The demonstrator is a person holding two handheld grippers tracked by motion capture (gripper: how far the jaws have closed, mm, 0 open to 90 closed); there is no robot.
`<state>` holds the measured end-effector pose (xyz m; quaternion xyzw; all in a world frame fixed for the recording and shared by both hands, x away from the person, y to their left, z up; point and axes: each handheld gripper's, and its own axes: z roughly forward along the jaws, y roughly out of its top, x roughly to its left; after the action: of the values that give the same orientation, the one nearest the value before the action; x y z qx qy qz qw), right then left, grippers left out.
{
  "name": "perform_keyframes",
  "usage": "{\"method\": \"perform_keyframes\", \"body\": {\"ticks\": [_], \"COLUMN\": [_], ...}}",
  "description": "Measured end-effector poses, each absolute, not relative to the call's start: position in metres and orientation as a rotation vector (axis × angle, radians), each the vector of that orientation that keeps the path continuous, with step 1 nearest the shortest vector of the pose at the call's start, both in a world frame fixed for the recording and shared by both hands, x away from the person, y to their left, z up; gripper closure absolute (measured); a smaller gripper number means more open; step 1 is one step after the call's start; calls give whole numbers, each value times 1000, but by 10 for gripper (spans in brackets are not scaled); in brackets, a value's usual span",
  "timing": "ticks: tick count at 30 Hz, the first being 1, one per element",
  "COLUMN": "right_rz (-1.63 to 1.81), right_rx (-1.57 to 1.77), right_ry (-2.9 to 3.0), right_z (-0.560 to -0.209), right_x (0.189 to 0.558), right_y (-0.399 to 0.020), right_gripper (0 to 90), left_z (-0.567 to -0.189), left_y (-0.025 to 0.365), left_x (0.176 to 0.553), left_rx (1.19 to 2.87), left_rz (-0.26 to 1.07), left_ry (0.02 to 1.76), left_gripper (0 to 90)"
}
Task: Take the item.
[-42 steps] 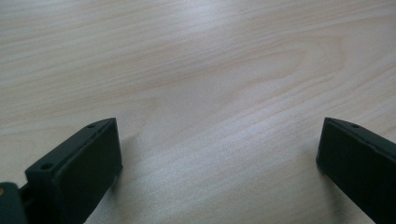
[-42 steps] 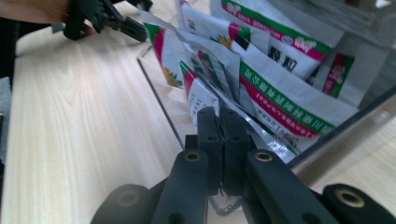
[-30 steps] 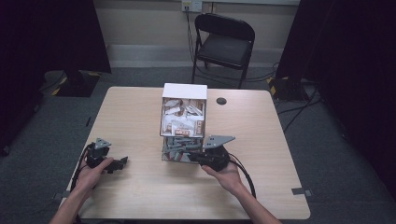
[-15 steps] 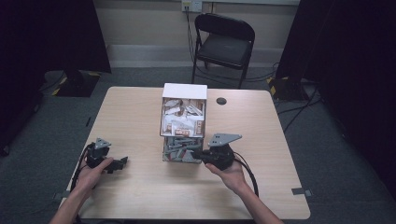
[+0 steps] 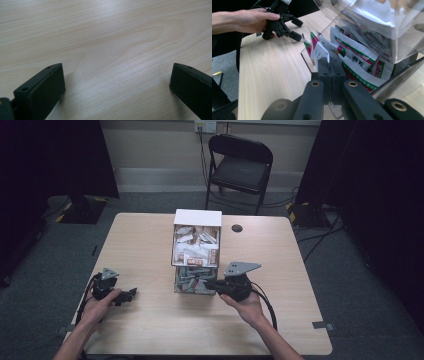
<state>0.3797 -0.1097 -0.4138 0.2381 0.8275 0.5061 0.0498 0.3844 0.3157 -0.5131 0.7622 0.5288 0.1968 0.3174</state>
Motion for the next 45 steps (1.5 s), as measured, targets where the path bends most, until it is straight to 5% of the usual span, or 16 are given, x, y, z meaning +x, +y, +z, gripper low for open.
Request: {"method": "perform_keyframes", "body": {"ticks": [45], "right_rz": [1606], "right_rx": [749], "right_ry": [2449], "right_z": [-379], "right_x": [354], "right_y": [-147], "right_gripper": [893], "left_z": [-513], "left_y": [316], "left_x": [384], "left_rx": [2008], "left_rz": [517], "left_ry": [1392], "left_gripper": [0]}}
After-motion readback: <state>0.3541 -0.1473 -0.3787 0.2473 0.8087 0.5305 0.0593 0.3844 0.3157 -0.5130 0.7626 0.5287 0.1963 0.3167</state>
